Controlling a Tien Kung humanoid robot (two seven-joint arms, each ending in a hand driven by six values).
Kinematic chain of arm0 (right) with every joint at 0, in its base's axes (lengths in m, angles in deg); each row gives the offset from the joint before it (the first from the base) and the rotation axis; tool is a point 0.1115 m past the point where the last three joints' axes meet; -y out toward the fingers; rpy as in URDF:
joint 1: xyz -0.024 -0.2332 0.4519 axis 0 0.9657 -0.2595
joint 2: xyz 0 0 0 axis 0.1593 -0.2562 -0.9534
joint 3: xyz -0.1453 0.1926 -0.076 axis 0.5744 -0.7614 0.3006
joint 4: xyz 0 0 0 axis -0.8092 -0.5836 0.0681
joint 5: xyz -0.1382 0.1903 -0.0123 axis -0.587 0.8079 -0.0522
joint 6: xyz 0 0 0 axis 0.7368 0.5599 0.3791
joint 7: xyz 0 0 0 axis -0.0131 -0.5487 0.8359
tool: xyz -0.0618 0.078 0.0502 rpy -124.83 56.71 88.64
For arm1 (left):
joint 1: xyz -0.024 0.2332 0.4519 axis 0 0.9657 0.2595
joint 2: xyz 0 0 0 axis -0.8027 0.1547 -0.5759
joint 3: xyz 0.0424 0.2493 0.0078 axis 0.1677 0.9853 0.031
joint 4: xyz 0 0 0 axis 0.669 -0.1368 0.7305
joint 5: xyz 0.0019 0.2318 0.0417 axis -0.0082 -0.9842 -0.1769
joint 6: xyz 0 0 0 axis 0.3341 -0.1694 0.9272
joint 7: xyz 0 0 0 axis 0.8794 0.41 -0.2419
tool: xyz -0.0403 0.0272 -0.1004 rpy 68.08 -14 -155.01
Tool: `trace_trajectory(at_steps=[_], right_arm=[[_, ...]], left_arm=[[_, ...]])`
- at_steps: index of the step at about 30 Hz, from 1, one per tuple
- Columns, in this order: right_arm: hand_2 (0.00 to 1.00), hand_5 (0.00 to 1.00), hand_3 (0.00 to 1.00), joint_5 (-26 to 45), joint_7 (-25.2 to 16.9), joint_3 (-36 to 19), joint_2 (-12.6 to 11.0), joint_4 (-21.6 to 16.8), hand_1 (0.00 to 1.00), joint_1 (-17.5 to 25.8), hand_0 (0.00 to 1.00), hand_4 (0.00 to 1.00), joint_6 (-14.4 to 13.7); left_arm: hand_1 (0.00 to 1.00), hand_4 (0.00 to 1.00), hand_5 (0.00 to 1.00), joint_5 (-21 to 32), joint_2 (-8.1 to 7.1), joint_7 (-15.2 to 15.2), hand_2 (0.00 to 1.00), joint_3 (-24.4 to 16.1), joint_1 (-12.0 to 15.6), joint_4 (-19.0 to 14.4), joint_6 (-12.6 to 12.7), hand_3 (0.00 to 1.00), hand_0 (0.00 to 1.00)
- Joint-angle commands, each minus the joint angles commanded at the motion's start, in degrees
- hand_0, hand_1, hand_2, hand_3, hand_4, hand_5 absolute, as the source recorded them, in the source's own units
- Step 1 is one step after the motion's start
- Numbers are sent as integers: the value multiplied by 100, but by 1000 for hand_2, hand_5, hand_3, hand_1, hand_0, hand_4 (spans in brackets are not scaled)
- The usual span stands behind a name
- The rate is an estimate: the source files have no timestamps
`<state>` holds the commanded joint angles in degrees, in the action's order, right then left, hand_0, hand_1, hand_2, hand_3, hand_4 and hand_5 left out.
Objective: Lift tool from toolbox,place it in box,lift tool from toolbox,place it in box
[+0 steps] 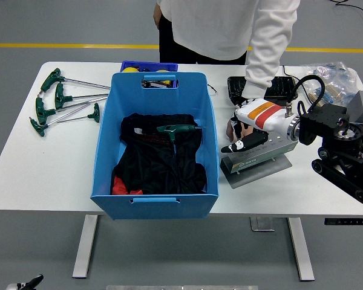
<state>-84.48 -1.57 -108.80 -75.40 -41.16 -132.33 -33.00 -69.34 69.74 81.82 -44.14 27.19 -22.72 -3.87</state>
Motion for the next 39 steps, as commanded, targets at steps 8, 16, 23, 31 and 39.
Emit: trace_trajectory(at_steps=[8, 16, 23, 31, 39], right_arm=[[417, 916, 318, -296, -30, 58, -49, 81, 396, -29, 827, 998, -70], [376, 917, 273, -369, -27, 96, -117, 71, 371, -65, 803, 998, -73], [351, 920, 254, -423, 4, 121, -134, 115, 352, -46, 784, 998, -21], [336, 922, 232, -459, -1, 116, -136, 177, 343, -27, 773, 998, -46], [211, 923, 148, -388, -16, 0, -209, 167, 226, 18, 588, 998, -9]], left_arm=[[713, 625, 504, 40, -5, 5, 741, 36, -14, 0, 3, 630, 715], [715, 623, 502, 54, -9, 7, 741, 50, -14, 0, 3, 628, 716], [713, 624, 502, 15, -8, 4, 741, 23, -7, 0, 3, 629, 716], [713, 624, 501, -11, -3, -6, 741, 13, 1, 0, 8, 627, 717], [716, 623, 501, 18, 0, -4, 741, 21, 18, 0, 24, 628, 716]])
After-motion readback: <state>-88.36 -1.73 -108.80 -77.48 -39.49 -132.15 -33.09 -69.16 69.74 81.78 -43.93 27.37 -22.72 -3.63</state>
